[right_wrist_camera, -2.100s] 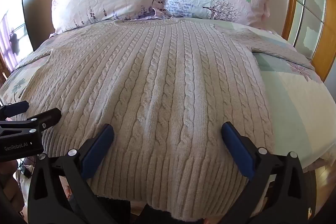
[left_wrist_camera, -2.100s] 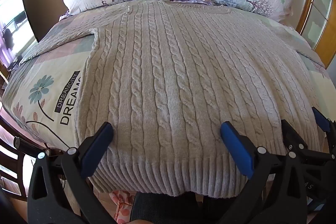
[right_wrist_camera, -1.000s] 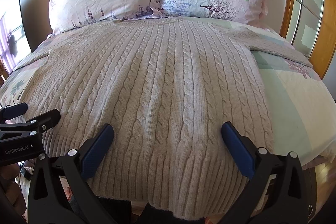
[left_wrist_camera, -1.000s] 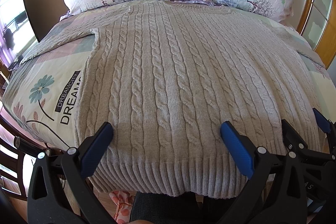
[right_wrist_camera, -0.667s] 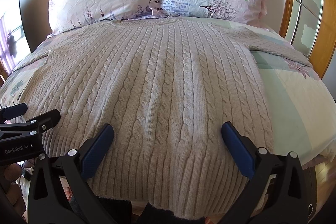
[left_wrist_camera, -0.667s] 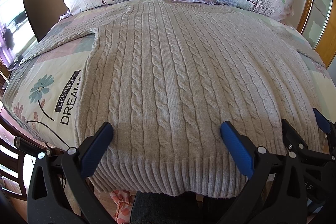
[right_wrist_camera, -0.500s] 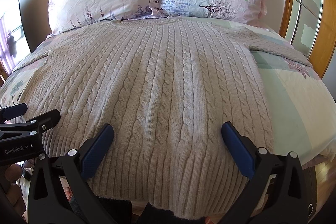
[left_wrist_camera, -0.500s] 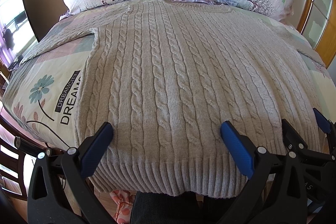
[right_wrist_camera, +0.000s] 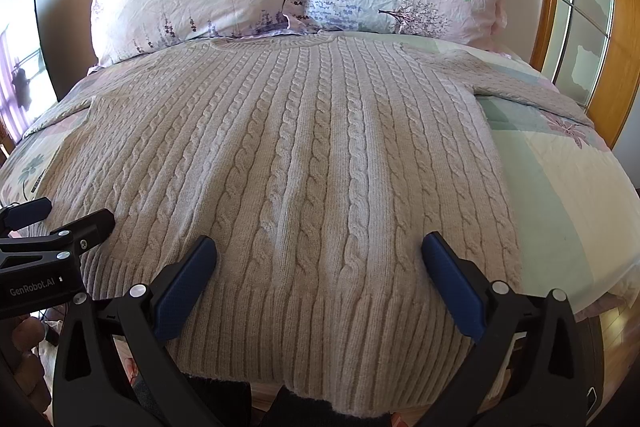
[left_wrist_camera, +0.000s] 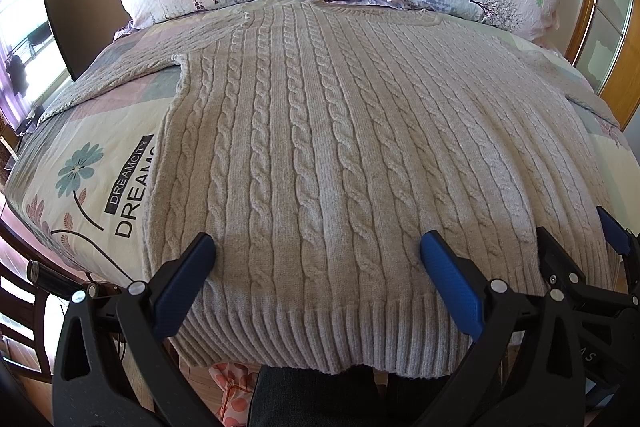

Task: Fold small clothes

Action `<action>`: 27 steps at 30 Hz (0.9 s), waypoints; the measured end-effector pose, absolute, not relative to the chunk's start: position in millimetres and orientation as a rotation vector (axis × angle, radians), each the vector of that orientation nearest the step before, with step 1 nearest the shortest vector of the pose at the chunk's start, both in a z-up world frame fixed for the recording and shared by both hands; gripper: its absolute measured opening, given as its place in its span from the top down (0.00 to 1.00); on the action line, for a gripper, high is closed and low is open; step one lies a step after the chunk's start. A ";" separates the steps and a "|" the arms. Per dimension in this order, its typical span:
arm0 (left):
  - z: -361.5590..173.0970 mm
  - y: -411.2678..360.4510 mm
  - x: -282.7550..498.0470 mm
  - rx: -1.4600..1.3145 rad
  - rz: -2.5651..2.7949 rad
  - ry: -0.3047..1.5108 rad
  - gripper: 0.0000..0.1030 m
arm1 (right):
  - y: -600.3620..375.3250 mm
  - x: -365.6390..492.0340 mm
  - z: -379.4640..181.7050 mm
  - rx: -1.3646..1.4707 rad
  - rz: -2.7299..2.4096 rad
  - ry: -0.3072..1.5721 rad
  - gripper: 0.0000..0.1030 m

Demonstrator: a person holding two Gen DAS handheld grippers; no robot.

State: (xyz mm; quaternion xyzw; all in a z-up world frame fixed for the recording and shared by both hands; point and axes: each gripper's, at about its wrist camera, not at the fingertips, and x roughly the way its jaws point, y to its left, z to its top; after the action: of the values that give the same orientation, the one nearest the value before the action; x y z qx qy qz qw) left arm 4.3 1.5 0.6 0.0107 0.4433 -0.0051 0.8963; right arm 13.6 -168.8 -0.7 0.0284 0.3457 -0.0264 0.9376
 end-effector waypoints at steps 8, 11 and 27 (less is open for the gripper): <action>0.5 1.5 4.3 0.022 -0.010 0.918 0.02 | -168.7 13.4 -0.8 0.058 -0.054 0.707 0.01; 0.5 1.4 4.1 0.023 -0.010 0.918 0.02 | -168.7 13.6 -0.8 0.058 -0.054 0.706 0.01; 3.5 0.8 6.0 0.036 -0.019 0.911 0.02 | -169.5 16.1 -0.3 0.036 -0.026 0.720 0.01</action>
State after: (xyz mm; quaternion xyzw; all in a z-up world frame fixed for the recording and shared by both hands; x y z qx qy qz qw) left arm 6.0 0.8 3.5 0.0172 0.4398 -0.0090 0.8979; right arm 16.1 -169.5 -0.3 0.0175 0.3524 -0.0128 0.9356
